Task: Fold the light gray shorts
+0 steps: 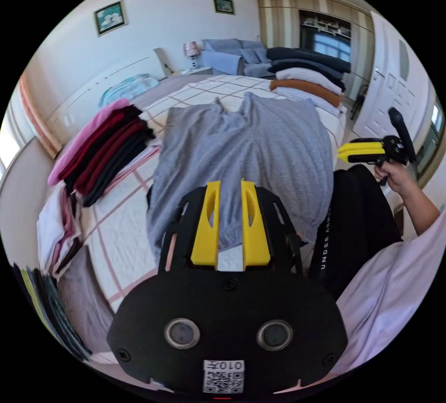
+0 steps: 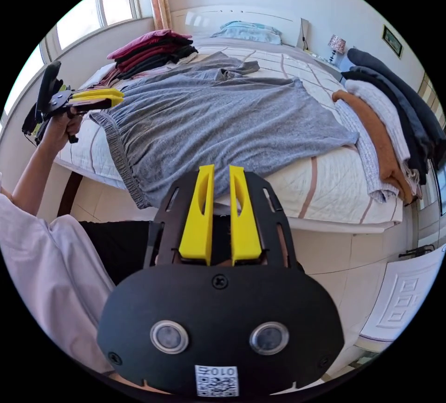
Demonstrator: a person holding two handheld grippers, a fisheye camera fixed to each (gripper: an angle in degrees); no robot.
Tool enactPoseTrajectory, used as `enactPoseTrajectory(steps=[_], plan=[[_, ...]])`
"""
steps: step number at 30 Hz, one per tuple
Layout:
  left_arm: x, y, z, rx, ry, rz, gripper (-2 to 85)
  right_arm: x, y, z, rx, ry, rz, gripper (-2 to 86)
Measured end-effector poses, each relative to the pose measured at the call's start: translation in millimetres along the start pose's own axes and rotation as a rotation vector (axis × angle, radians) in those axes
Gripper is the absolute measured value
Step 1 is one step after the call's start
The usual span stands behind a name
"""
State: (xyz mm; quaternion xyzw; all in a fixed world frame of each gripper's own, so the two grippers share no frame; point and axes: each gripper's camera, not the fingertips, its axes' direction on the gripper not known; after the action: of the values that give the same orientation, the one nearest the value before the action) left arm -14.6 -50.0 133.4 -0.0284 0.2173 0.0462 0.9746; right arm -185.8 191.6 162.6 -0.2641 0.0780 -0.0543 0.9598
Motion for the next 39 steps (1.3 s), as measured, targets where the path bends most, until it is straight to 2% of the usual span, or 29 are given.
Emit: enactPoseTrajectory(steps=[3,8,17,20,23,27,31,34,39], plan=[[-67.8,41.3,-13.8,-0.043,-0.024,-0.2,10.8,-43.3,12.4,4.5,-0.004,-0.073,-0.069,9.7],[-125.5,94.8,-14.3,-0.073,0.105,-0.42,12.3,-131.5,1.9,27.2,-0.052,-0.114,-0.225,12.0],[-176.9,117.9,-15.5,-0.002,0.292,-0.585,12.9,-262.5,-32.9,24.8,0.081,0.088,-0.507,11.9],[-188.2,124.8,-14.4,-0.003,0.312,-0.606,12.2,-287.1,-34.9,53.3,0.043,0.19,-0.58,11.1],[-194.1,129.1,-14.2,-0.002,0.362,-0.601,10.8,-289.2,-31.7,65.3,0.067,0.264,-0.589,9.4],[-196.0,130.7,-18.8,-0.02,0.381,-0.562,8.4,-271.4,-34.2,50.5,0.055,0.199,-0.541,6.4],[-203.0,134.2,-34.5,0.02,0.475,-0.533,5.5,-255.4,-39.9,23.9,0.022,0.113,-0.513,5.0],[-202.5,135.4,-48.9,0.009,0.434,-0.499,4.4,-250.7,-40.6,6.6,0.012,0.038,-0.519,4.7],[-189.5,148.2,-27.3,-0.106,0.357,-0.497,3.7,-241.7,-34.3,55.5,-0.079,-0.007,-0.542,4.6]])
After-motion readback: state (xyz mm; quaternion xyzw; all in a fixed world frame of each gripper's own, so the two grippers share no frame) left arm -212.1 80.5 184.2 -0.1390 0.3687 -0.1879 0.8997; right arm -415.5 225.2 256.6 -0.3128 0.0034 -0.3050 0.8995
